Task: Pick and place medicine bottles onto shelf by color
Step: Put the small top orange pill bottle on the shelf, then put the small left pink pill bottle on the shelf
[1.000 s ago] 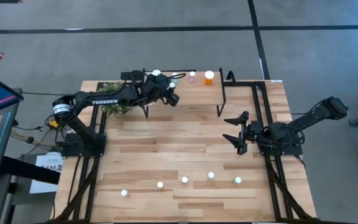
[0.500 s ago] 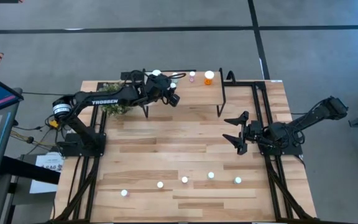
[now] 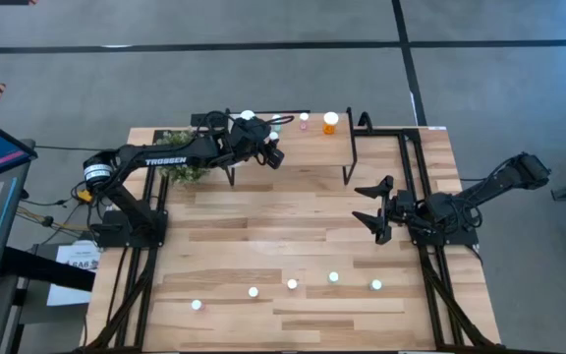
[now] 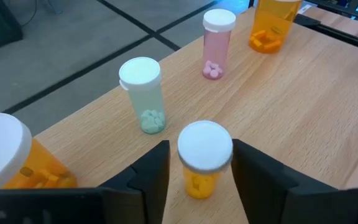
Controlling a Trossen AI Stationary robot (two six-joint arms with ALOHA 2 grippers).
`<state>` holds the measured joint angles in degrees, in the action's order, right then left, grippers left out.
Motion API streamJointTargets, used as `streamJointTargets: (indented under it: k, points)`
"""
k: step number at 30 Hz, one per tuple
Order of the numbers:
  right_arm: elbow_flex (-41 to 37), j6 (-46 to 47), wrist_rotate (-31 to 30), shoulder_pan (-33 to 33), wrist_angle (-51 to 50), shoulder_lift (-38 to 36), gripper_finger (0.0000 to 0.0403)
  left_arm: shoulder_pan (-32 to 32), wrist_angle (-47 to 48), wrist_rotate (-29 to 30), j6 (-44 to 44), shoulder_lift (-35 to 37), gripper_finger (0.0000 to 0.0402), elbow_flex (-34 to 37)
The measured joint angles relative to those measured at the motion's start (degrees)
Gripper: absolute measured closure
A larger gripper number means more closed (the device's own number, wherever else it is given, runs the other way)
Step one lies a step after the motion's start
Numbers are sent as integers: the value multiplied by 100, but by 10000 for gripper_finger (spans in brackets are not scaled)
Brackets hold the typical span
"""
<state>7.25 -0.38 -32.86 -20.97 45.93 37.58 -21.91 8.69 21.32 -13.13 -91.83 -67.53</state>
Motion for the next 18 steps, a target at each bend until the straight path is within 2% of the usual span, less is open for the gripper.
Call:
streamJointTargets:
  k: [7, 18]
  points:
    - [0, 0, 0, 0, 0, 0, 55, 0, 14, 2, 39, 2, 218, -8]
    - [2, 0, -1, 2, 0, 0, 51, 121, 608, 163, 273, 588, 214, -330]
